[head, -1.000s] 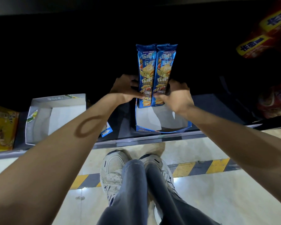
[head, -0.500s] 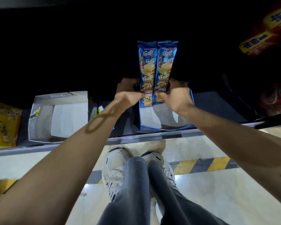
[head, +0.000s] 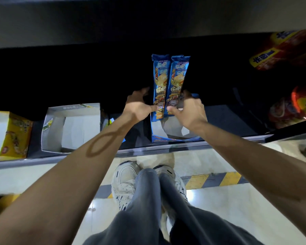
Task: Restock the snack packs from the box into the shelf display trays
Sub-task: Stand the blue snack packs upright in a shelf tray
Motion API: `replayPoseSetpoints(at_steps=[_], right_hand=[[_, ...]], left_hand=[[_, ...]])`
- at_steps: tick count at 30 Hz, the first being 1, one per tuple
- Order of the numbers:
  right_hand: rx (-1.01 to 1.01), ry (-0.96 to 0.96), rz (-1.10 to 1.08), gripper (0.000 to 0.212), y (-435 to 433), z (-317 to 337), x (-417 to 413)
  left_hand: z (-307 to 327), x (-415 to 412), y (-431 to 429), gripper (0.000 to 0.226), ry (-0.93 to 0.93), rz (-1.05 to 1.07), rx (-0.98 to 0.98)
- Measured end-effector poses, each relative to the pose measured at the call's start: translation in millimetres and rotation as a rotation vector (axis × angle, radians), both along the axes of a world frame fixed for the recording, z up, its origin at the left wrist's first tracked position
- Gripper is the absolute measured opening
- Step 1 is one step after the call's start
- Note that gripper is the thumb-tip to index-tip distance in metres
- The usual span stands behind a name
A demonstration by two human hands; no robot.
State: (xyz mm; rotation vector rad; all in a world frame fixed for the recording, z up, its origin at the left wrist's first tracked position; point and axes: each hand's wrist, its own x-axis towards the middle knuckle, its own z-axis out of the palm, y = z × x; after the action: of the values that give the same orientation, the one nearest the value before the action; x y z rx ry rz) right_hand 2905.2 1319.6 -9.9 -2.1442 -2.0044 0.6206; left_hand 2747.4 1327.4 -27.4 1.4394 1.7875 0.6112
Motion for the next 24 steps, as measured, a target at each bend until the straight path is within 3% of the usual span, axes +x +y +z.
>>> replayPoseSetpoints(at_steps=[3,8,15,24], right_hand=[[-0.025,0.024,-0.003,0.047,-17,18,-2],[-0.043,0.044,0.124,0.053,-47,52,-8],[0.027,-0.055,0.462,0.079,-83,129,-42],[0.051,-0.030,0.773,0.085,-145,206,-156]], left_hand=[[19,-7,-13,0.085,0.200,-0.099,0.054],[65,-25,-45,0.091,0.364,-0.204,0.062],[139,-63,-112,0.081,0.475,-0.191,0.064],[227,-172,-227,0.092,0.619,0.079,-0.042]])
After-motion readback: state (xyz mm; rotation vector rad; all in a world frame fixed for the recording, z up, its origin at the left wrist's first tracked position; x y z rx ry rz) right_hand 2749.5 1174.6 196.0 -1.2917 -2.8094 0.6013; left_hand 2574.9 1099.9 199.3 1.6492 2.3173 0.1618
